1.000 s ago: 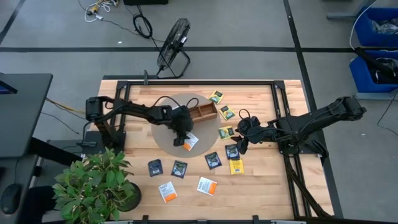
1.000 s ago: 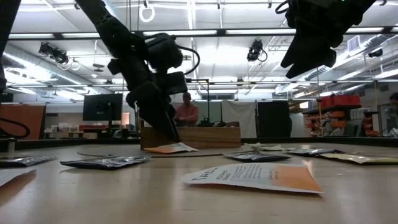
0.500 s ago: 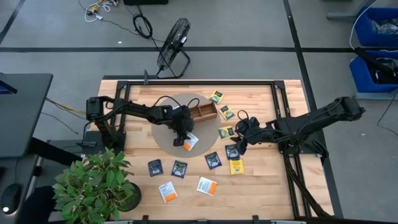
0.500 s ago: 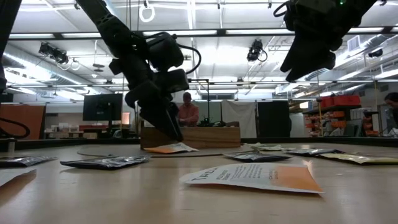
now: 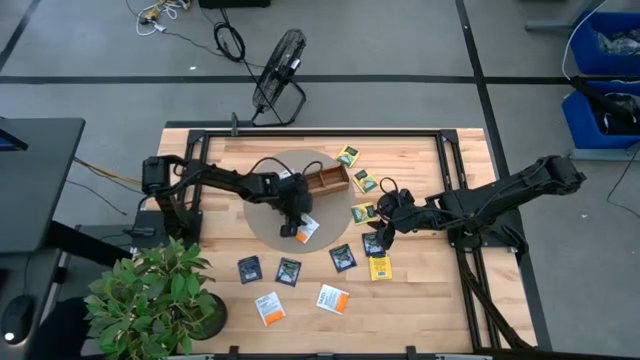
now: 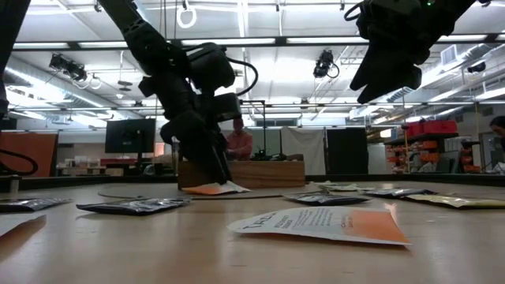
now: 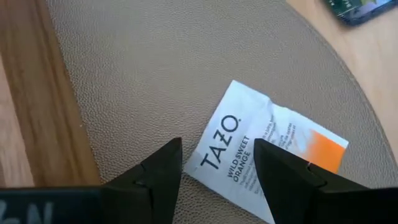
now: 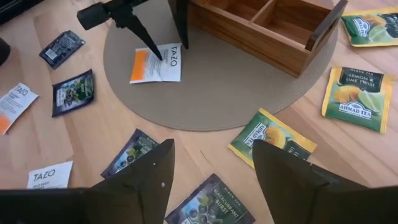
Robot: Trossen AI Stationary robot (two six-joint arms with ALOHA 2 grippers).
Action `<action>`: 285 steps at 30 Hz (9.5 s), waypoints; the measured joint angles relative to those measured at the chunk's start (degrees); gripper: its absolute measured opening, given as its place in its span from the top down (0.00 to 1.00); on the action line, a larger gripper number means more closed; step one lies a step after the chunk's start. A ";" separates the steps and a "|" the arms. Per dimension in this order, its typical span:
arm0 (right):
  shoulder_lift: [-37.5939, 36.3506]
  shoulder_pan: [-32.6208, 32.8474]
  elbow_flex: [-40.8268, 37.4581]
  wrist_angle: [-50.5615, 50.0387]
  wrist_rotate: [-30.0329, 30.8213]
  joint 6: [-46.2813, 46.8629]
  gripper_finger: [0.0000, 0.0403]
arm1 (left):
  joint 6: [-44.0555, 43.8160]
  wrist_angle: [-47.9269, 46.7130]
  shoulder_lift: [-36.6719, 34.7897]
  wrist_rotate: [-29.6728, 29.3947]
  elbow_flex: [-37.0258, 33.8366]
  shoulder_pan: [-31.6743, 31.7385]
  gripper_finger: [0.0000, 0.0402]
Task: Pick & Place Tea
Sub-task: Put the white tea bag into the left section of the wooden organizer
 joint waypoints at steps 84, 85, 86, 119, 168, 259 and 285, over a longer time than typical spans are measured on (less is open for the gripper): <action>-6.89 -2.12 0.02 -3.27 11.68 -10.82 0.44 | -35.07 6.25 -25.38 -17.76 -2.66 -2.46 1.00; -7.02 -2.12 0.02 -3.11 11.76 -10.84 0.44 | -35.19 5.72 -26.56 -18.05 -3.93 -2.49 1.00; -7.20 -2.12 0.02 -3.12 11.72 -10.86 0.44 | -35.05 5.20 -27.72 -18.14 -5.16 -2.50 1.00; -8.03 -2.71 0.02 -4.97 9.97 -10.74 0.44 | -26.07 2.00 -34.86 -15.41 -17.48 9.86 1.00; -8.02 -3.74 0.02 -4.81 8.70 -10.69 0.44 | -29.45 4.51 -26.00 -16.28 -17.29 9.78 0.52; -7.30 2.03 0.00 -2.83 1.83 -1.61 0.44 | -25.74 12.19 11.66 -9.44 10.95 -30.77 0.52; -7.13 5.20 0.00 -6.08 4.70 4.43 0.44 | -20.47 10.93 15.25 -8.33 11.11 -30.31 0.99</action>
